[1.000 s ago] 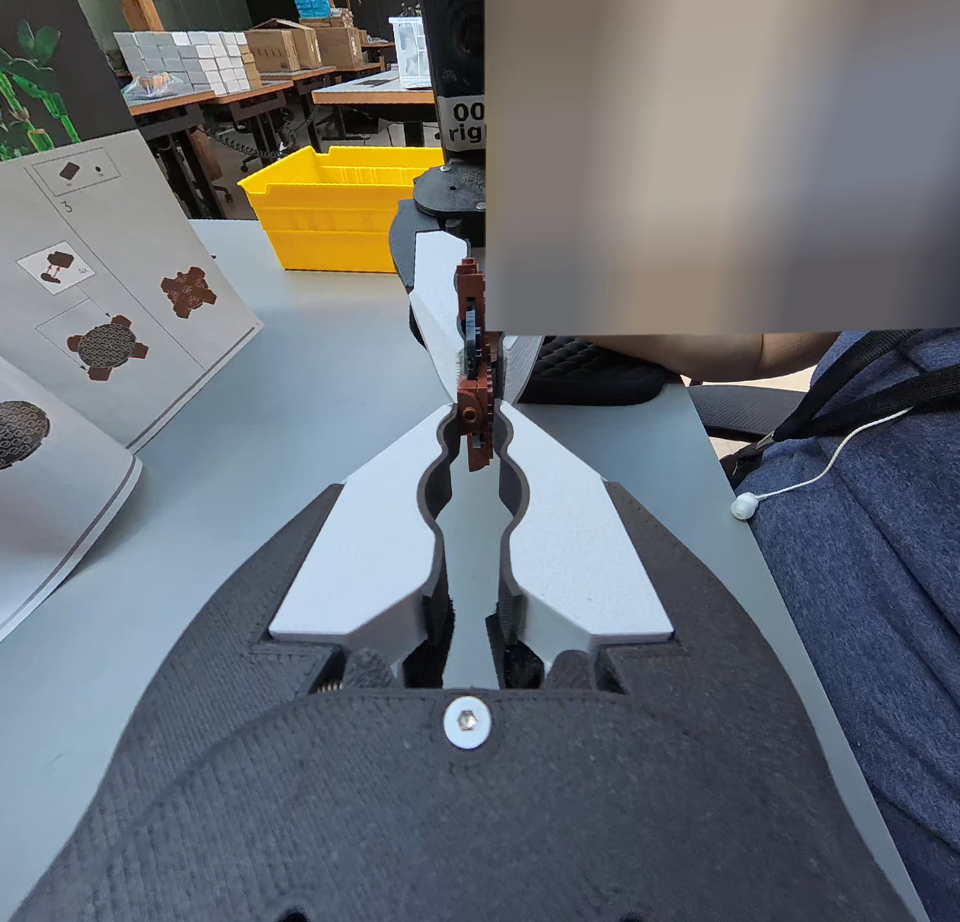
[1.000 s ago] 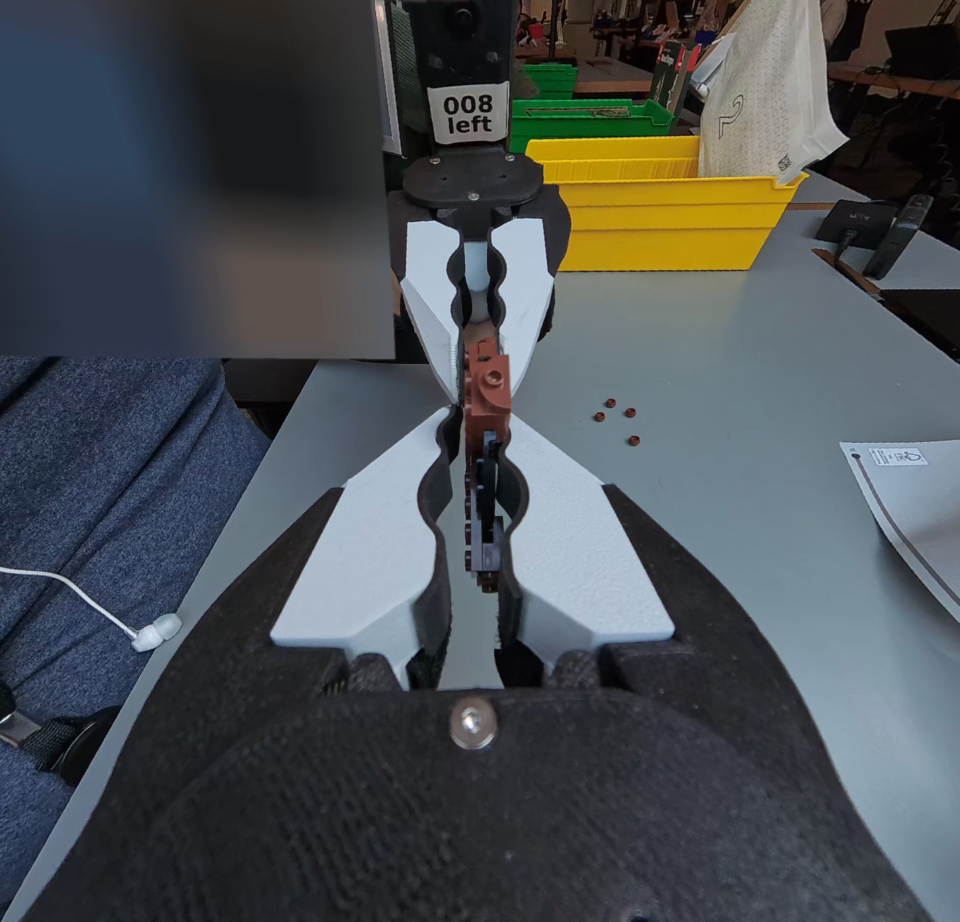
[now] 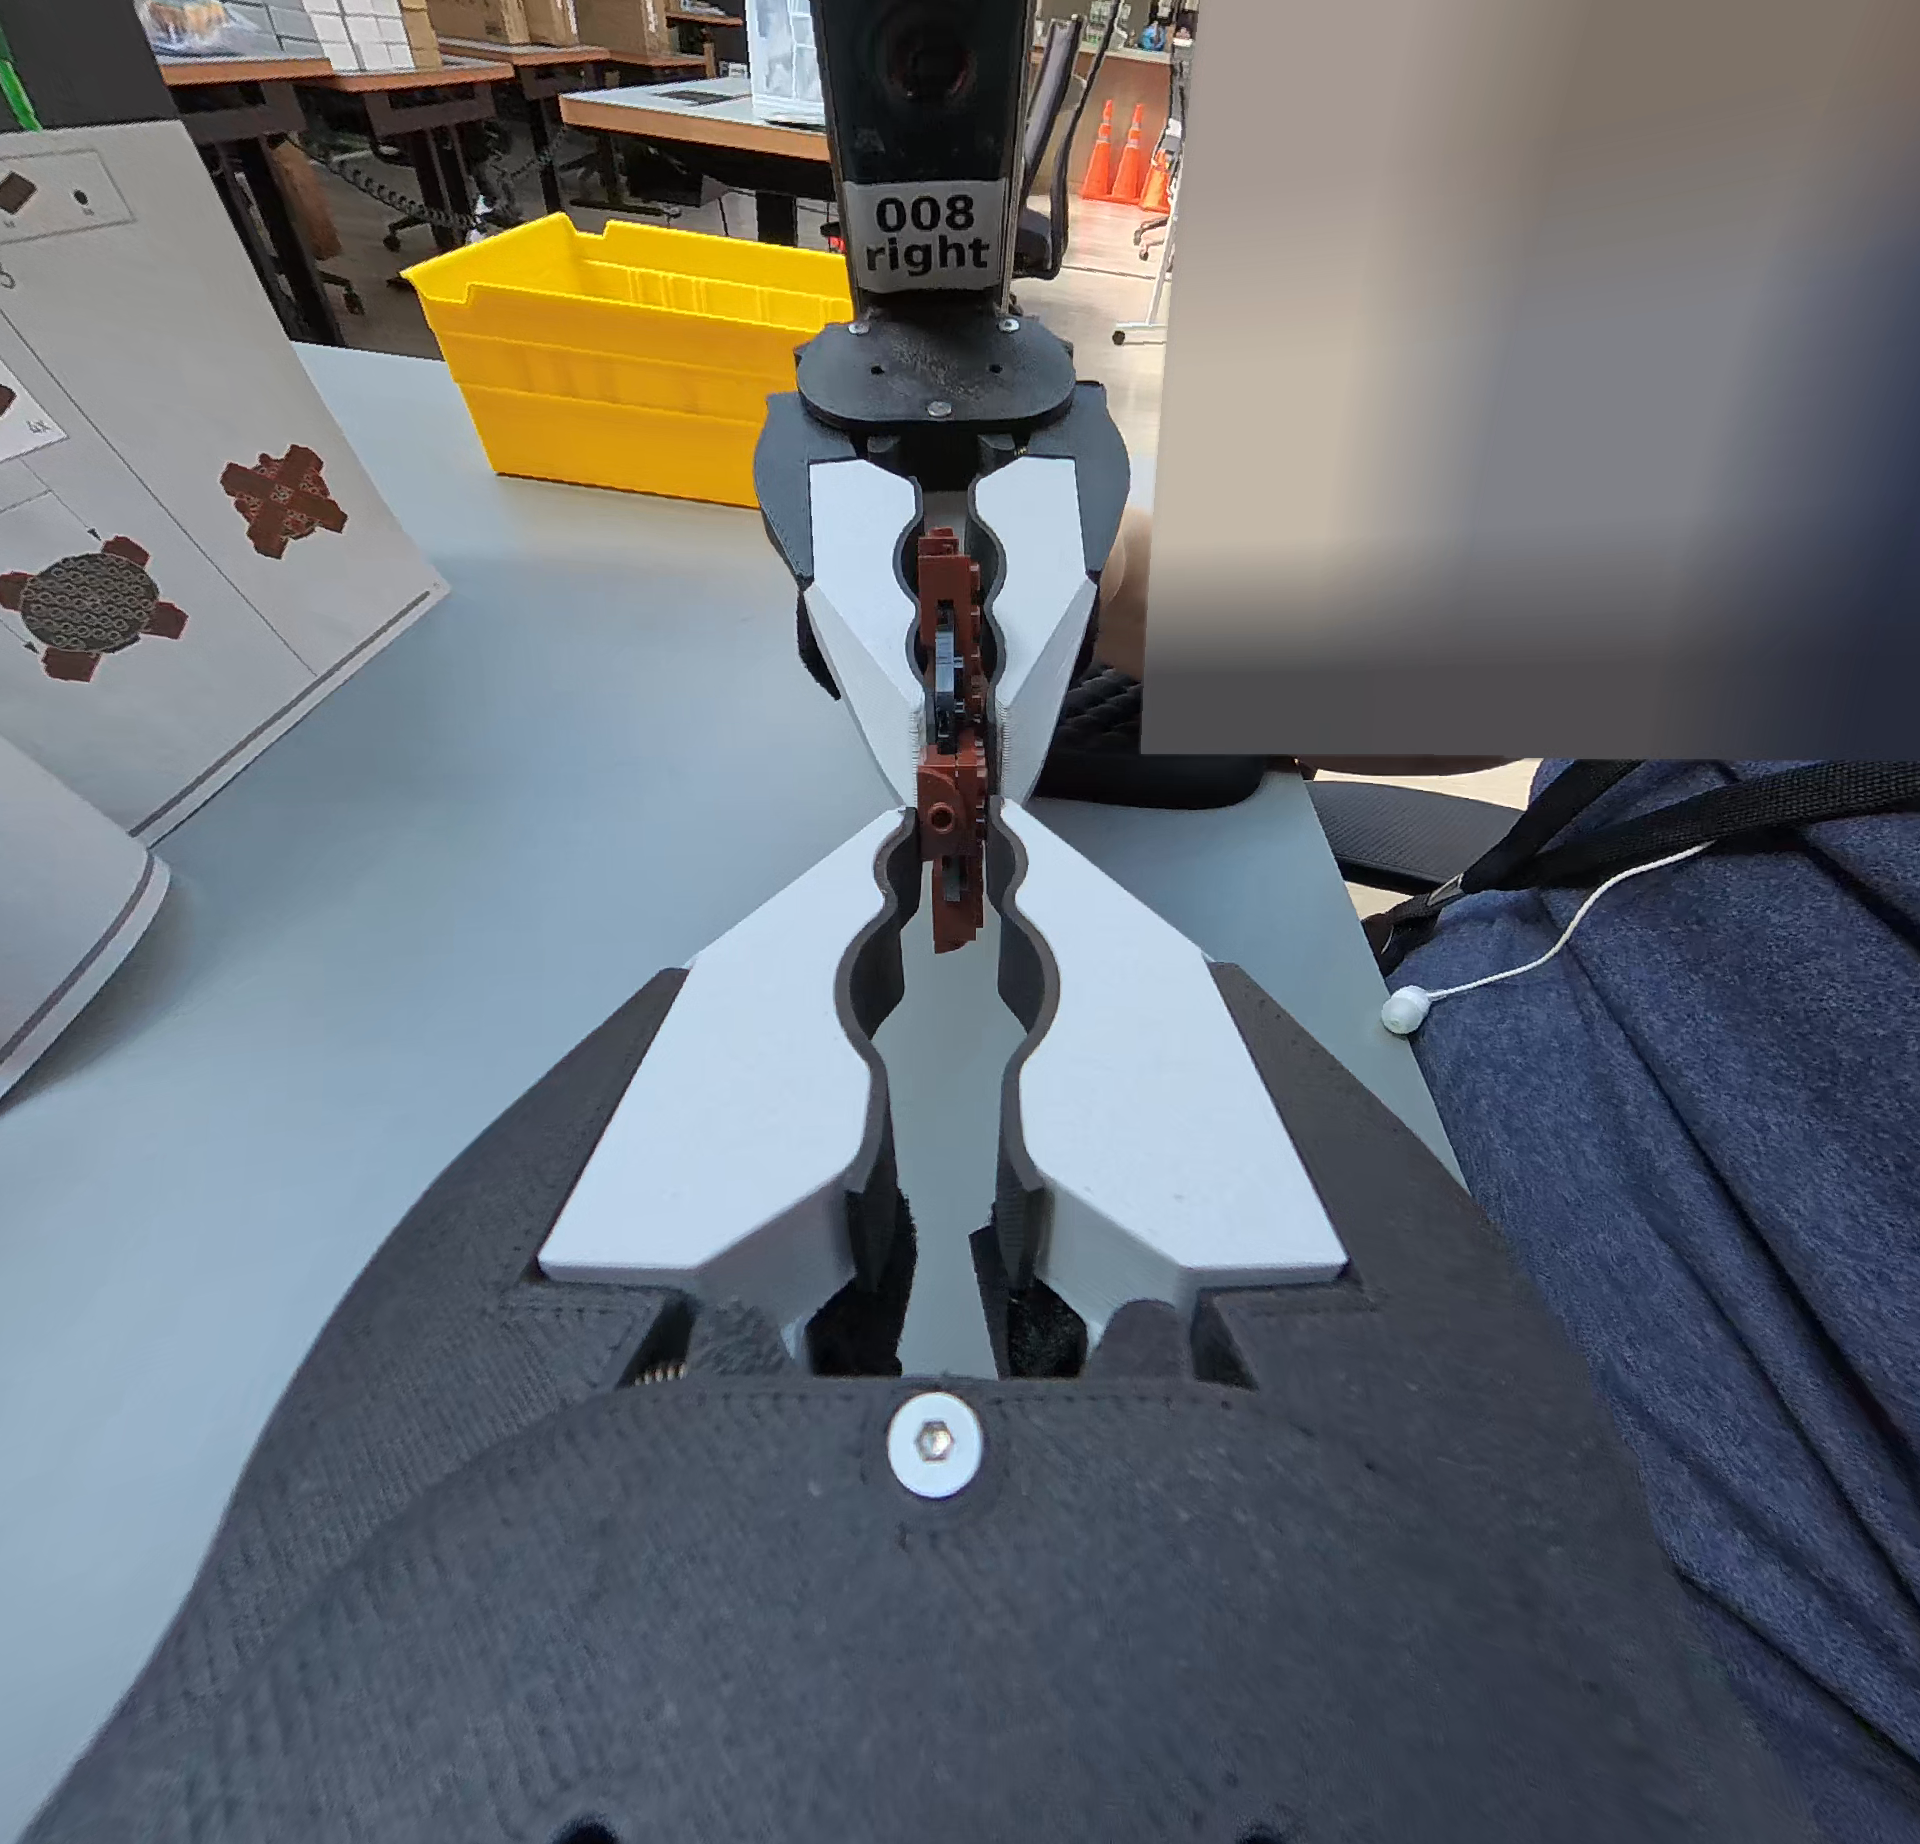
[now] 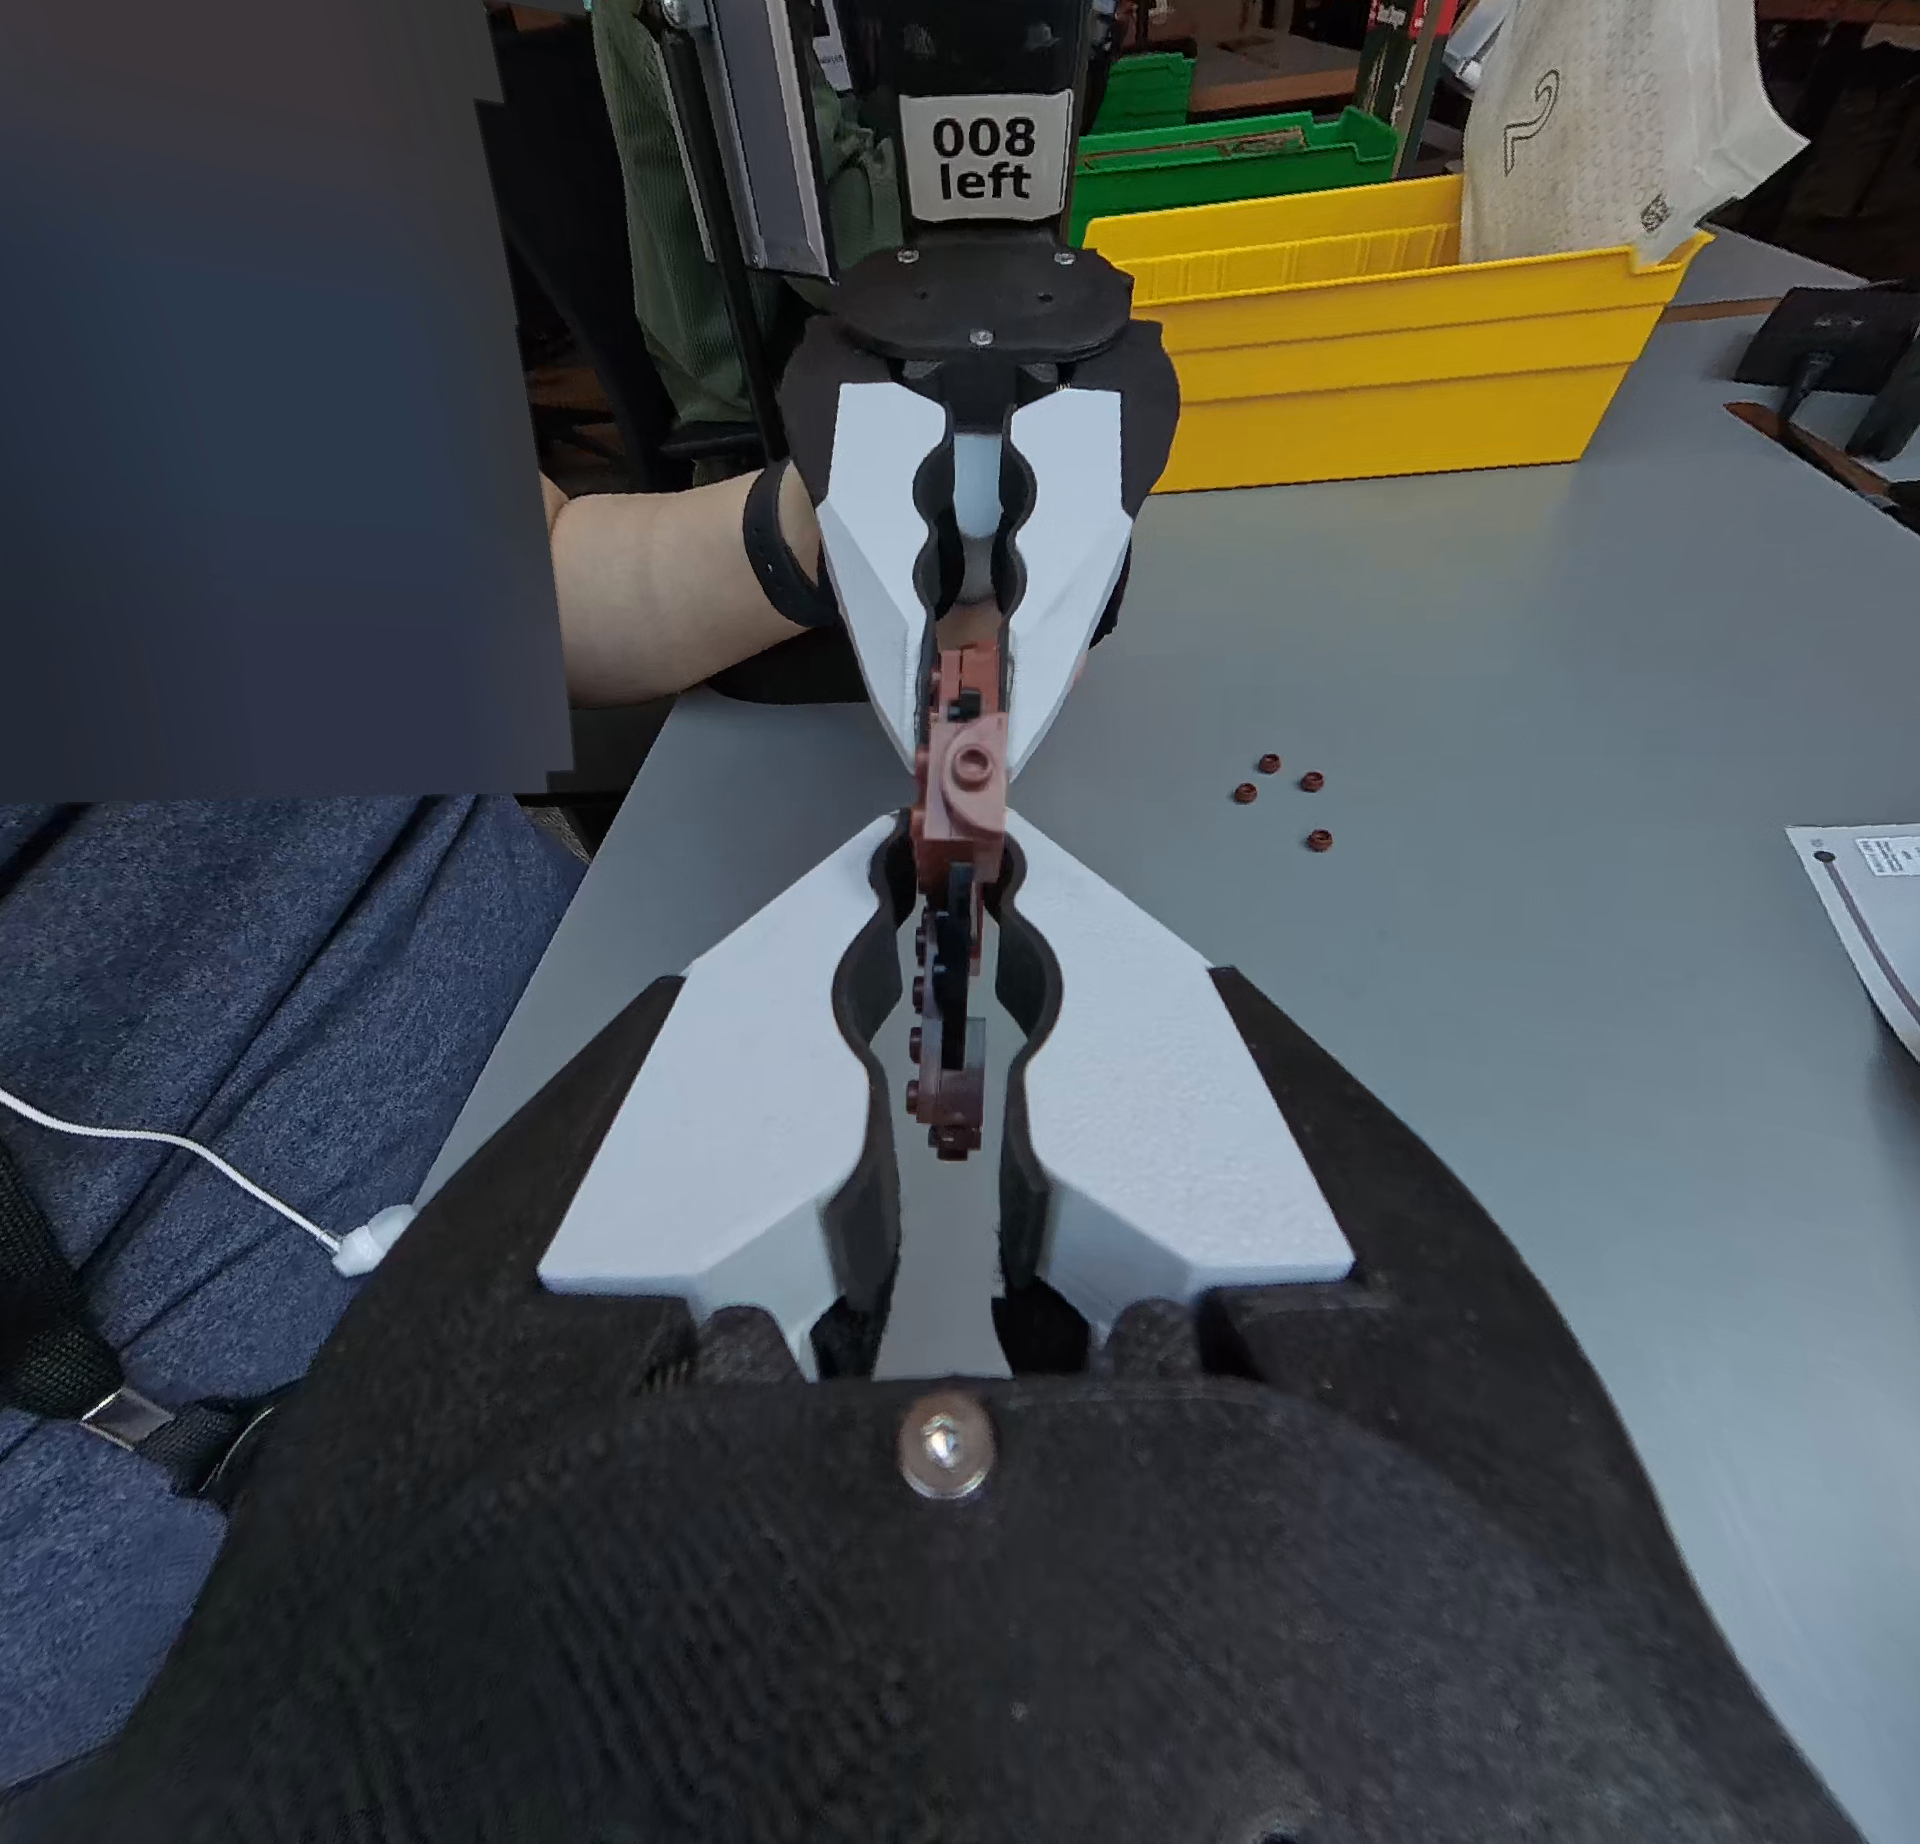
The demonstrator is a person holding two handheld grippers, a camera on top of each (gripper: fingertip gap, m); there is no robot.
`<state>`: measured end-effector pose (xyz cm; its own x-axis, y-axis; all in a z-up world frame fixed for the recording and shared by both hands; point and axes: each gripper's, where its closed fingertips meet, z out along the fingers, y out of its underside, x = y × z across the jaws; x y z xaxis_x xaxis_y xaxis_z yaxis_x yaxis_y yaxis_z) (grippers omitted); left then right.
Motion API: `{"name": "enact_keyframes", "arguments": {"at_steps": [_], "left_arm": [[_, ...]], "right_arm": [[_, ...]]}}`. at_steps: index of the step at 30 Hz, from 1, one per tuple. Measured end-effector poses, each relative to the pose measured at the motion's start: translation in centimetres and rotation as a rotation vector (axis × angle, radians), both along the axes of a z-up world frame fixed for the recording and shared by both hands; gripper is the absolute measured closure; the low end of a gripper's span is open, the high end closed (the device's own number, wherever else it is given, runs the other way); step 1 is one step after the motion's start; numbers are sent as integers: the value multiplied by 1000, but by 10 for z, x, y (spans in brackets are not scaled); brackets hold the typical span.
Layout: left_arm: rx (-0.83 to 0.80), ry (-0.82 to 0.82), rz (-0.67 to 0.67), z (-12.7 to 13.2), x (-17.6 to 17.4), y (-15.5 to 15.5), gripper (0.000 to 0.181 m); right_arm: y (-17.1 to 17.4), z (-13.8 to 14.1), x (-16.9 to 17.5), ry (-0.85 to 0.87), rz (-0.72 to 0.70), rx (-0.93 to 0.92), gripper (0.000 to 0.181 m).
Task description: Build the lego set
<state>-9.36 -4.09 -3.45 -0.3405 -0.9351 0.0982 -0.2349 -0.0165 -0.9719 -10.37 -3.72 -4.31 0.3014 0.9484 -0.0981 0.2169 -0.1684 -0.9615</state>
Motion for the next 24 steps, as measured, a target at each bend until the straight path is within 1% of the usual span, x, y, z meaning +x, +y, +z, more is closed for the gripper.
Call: {"name": "enact_keyframes", "arguments": {"at_steps": [1, 2, 6, 8, 9, 10, 13, 17, 20, 21, 22, 24], "left_arm": [[-5, -10, 4, 2, 0, 1, 172], [-12, -19, 9, 4, -1, 2, 172], [-39, -32, -2, 9, -3, 2, 172], [-22, -21, 10, 6, -2, 3, 172], [-22, -15, 13, 4, -1, 4, 172], [-30, -16, 11, 5, -1, 3, 172], [-47, -12, 9, 4, 0, 3, 172], [-93, -3, 0, 3, 0, 3, 172], [-104, -2, -24, 3, 0, 0, 172], [-86, -7, -24, 3, 0, -1, 172], [-51, -21, -17, 3, 1, -1, 172], [35, -61, -17, 7, -1, -3, 172]], "right_arm": [[0, -2, 1, -21, -4, 4, 168], [0, -3, 1, -25, -6, 4, 174], [-1, 2, -1, 33, 10, -27, 173], [0, 7, -1, 75, 8, -53, 167], [2, 8, 0, 85, -3, -64, 171], [3, 7, 1, 83, -8, -65, 175], [3, 6, 2, 43, -15, -26, 175], [4, 4, 2, 32, -22, -32, 175], [-1, 4, 1, 71, 24, -95, 175], [-1, 4, 2, 70, 28, -82, 175], [-2, 6, 2, 60, 27, -34, 174], [-2, 14, 4, 57, 7, 72, 154]]}}
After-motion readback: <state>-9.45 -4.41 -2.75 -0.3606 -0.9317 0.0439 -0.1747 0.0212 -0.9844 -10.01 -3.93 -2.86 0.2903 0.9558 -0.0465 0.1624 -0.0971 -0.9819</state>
